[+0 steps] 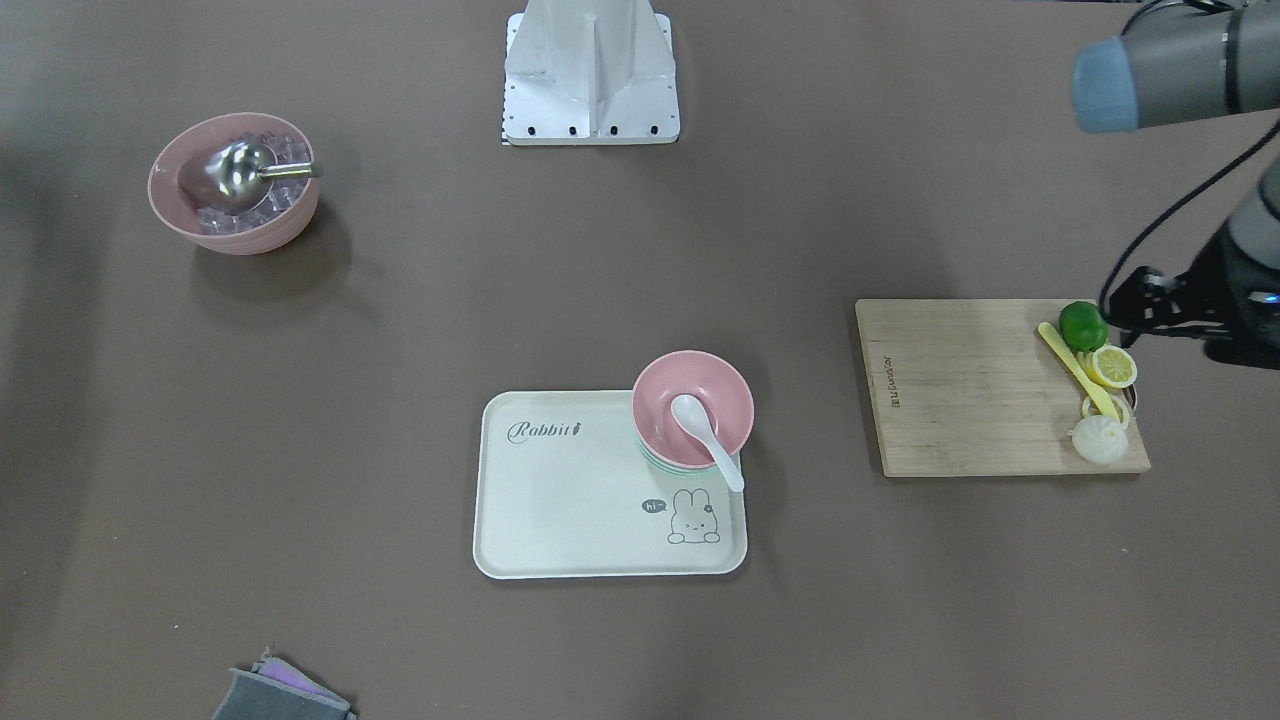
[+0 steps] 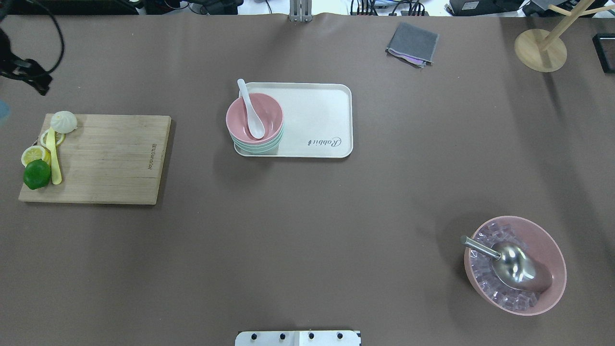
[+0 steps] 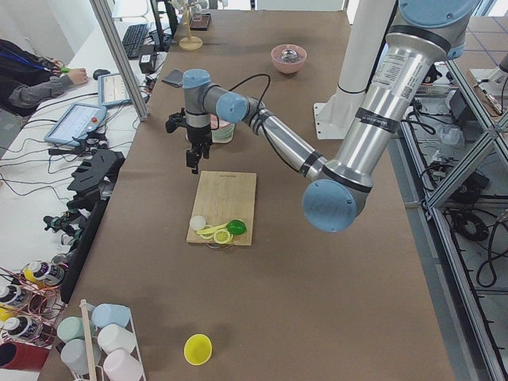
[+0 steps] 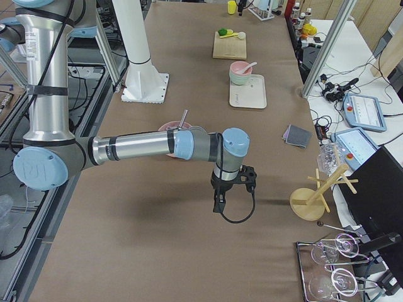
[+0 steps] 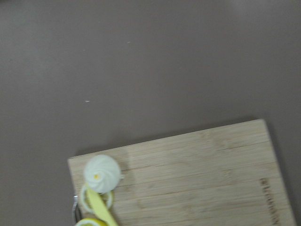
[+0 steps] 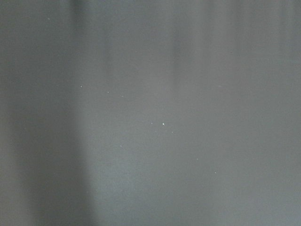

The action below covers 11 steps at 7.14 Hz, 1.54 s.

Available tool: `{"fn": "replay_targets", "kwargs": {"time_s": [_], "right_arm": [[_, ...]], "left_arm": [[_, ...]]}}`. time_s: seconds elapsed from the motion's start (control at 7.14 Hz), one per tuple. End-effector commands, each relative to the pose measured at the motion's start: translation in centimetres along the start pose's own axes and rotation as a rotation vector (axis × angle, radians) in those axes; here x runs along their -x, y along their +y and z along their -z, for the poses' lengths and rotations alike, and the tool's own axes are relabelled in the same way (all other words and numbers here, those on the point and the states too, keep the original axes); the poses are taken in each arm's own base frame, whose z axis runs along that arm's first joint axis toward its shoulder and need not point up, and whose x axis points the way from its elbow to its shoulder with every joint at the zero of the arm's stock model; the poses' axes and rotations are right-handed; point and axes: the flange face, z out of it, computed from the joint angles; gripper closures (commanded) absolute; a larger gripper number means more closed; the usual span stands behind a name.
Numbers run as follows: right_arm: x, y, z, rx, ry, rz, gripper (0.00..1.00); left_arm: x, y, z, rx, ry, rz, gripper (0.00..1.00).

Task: Stack pink bowl on green and place spoon

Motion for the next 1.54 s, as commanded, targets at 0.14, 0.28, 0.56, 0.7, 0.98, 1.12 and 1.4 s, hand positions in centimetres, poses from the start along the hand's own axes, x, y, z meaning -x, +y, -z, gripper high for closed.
{"fn": "replay_targets", "kwargs": {"time_s": [0.14, 0.28, 0.56, 0.7, 0.98, 1.12, 1.4], "right_arm": [[-2.0, 2.7, -2.2, -0.008, -0.002, -0.002, 0.0], [-2.0, 2.7, -2.2, -0.008, -0.002, -0.002, 0.0], [-2.0, 2.7, -2.1, -0.009, -0.002, -0.003, 0.0], [-2.0, 2.6, -2.1, -0.01, -0.002, -0.002, 0.0], [-1.8, 2.5, -1.9, -0.014, -0.005, 0.001, 0.0], [-1.8, 2.4, -1.9, -0.015, -0.005, 0.001, 0.0], [-1.5, 2.1, -1.5, -0.023, -0.005, 0.005, 0.0]], "left_arm": [[14.0, 8.4, -2.1, 0.055, 0.058, -0.014, 0.02], [17.7, 9.8, -2.2, 0.049, 0.089, -0.018, 0.02], [23.7, 13.9, -3.4, 0.06, 0.101, -0.02, 0.02], [24.7, 17.1, -4.9, 0.038, 0.158, 0.016, 0.02], [26.0, 23.0, -10.6, -0.043, 0.18, -0.022, 0.02], [26.6, 22.4, -11.1, -0.07, 0.169, -0.044, 0.02], [26.1, 19.9, -9.2, -0.039, 0.178, -0.02, 0.02]]}}
